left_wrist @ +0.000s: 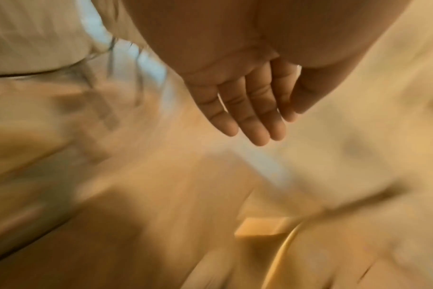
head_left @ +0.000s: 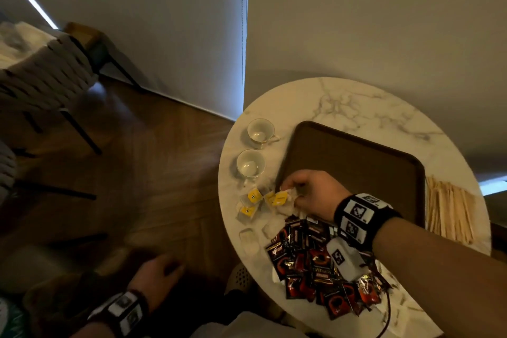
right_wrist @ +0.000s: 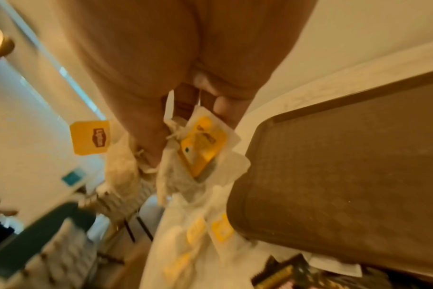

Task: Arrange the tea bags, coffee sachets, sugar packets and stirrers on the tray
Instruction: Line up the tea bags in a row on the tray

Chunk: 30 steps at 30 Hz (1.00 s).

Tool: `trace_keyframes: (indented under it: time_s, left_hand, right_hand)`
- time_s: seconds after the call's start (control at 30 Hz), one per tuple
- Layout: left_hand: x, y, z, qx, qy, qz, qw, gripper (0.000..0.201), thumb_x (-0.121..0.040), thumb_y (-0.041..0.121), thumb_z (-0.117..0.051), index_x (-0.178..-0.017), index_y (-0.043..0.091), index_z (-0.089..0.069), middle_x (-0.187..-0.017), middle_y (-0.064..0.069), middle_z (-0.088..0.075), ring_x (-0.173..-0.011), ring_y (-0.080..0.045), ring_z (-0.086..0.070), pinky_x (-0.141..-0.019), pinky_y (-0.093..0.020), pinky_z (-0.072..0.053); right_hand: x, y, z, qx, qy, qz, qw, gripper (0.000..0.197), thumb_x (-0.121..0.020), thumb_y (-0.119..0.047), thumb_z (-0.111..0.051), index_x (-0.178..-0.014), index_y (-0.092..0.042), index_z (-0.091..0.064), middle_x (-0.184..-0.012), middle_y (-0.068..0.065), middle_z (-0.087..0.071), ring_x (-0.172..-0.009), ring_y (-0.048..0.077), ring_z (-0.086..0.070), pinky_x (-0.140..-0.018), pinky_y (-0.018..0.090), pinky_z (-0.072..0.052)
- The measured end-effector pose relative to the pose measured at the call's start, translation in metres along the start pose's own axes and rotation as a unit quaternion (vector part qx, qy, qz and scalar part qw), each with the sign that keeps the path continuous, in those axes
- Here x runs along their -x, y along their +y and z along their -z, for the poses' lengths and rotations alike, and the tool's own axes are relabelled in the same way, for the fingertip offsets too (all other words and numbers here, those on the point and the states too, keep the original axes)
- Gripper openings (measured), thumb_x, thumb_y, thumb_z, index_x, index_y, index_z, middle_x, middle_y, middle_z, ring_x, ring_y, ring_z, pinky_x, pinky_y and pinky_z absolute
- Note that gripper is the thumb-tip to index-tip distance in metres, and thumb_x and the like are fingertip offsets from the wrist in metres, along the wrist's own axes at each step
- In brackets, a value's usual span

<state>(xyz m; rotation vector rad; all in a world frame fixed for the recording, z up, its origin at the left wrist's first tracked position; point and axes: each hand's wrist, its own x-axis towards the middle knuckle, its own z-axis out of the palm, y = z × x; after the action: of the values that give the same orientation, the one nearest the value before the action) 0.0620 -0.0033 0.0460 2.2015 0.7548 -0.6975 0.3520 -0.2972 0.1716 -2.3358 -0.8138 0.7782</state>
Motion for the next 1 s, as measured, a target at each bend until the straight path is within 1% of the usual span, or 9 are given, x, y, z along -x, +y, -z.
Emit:
trace_keyframes:
  time_s: [0.1,0.2,0.37,0.57,0.7,0.77,0.87,0.93,1.0]
  left_hand:
    - [-0.006,0.083,0.060,-0.007,0.064,-0.079,0.995,0.016,-0.096,0.027,-0.071,-0.091,0.040,-0.063,-0.091,0.013,-0.070,-0.087,-0.009,-0.068,-0.079,-0.027,-0.053]
    - [-0.003,0.173,0.119,-0.034,0.128,-0.206,0.969,0.021,-0.095,0.017,-0.070,-0.093,0.037,-0.064,-0.087,0.020,-0.064,-0.079,0.008,-0.062,-0.076,-0.015,-0.049]
    - [-0.002,0.300,0.176,-0.051,0.190,-0.369,0.909,0.010,-0.095,0.030,-0.068,-0.104,0.026,-0.071,-0.095,0.011,-0.071,-0.091,-0.011,-0.069,-0.088,-0.033,-0.056]
    - [-0.030,0.405,0.191,-0.223,0.129,-0.421,0.870,0.014,-0.095,0.036,-0.068,-0.106,0.029,-0.073,-0.094,0.013,-0.072,-0.090,-0.009,-0.068,-0.089,-0.043,-0.058]
    - [-0.061,0.439,0.186,-0.239,0.149,-0.442,0.852,0.019,-0.097,0.044,-0.064,-0.104,0.028,-0.071,-0.090,0.012,-0.071,-0.089,-0.013,-0.069,-0.086,-0.041,-0.058]
    - [-0.076,0.442,0.161,-0.161,0.093,-0.439,0.879,0.025,-0.099,0.047,-0.061,-0.104,0.025,-0.070,-0.092,0.006,-0.074,-0.088,-0.013,-0.073,-0.086,-0.044,-0.061]
    - [-0.088,0.434,0.100,0.100,-0.065,-0.401,0.908,0.038,-0.101,0.051,-0.055,-0.113,0.017,-0.067,-0.108,-0.005,-0.074,-0.101,-0.021,-0.073,-0.095,-0.054,-0.059]
    - [-0.097,0.419,0.054,0.231,-0.167,-0.366,0.886,0.047,-0.093,0.061,-0.059,-0.111,0.019,-0.069,-0.105,-0.004,-0.073,-0.097,-0.026,-0.071,-0.099,-0.058,-0.054]
    - [-0.104,0.401,0.015,0.299,-0.271,-0.374,0.835,0.048,-0.080,0.064,-0.071,-0.100,0.020,-0.073,-0.089,-0.008,-0.071,-0.080,-0.028,-0.066,-0.086,-0.050,-0.050]
  right_hand:
    - [0.014,0.001,0.022,-0.086,0.052,-0.039,0.994,0.036,-0.080,-0.010,-0.079,-0.096,-0.041,-0.072,-0.101,-0.015,-0.072,-0.096,0.003,-0.066,-0.091,0.032,-0.057]
    - [0.030,0.001,0.050,-0.174,0.094,-0.023,0.980,0.042,-0.079,0.000,-0.079,-0.099,-0.037,-0.071,-0.102,-0.007,-0.075,-0.098,0.011,-0.070,-0.095,0.037,-0.057]
    - [0.055,0.004,0.094,-0.239,0.146,0.001,0.960,0.033,-0.083,-0.002,-0.079,-0.103,-0.026,-0.072,-0.103,0.000,-0.077,-0.097,0.019,-0.073,-0.089,0.035,-0.059]
    - [0.074,0.014,0.120,-0.288,0.178,-0.005,0.941,0.027,-0.086,0.003,-0.074,-0.106,-0.014,-0.072,-0.097,0.001,-0.079,-0.083,0.010,-0.075,-0.068,0.017,-0.055]
    - [0.065,0.029,0.123,-0.265,0.220,-0.022,0.939,0.025,-0.085,-0.003,-0.078,-0.105,-0.017,-0.073,-0.100,0.003,-0.078,-0.092,0.022,-0.076,-0.080,0.037,-0.061]
    - [0.055,0.037,0.121,-0.236,0.232,-0.029,0.943,0.023,-0.087,-0.006,-0.078,-0.105,-0.021,-0.073,-0.099,-0.001,-0.078,-0.089,0.019,-0.076,-0.078,0.038,-0.062]
    - [0.040,0.051,0.111,-0.204,0.261,-0.010,0.944,0.022,-0.088,-0.005,-0.077,-0.104,-0.021,-0.073,-0.095,-0.004,-0.078,-0.081,0.012,-0.075,-0.070,0.032,-0.061]
    - [0.033,0.064,0.097,-0.191,0.271,0.013,0.943,0.022,-0.088,-0.003,-0.075,-0.104,-0.017,-0.072,-0.088,-0.004,-0.078,-0.068,0.008,-0.072,-0.059,0.024,-0.055]
    - [0.029,0.074,0.080,-0.181,0.260,0.031,0.948,0.023,-0.088,0.000,-0.074,-0.105,-0.015,-0.072,-0.085,0.000,-0.078,-0.063,0.015,-0.070,-0.055,0.027,-0.054]
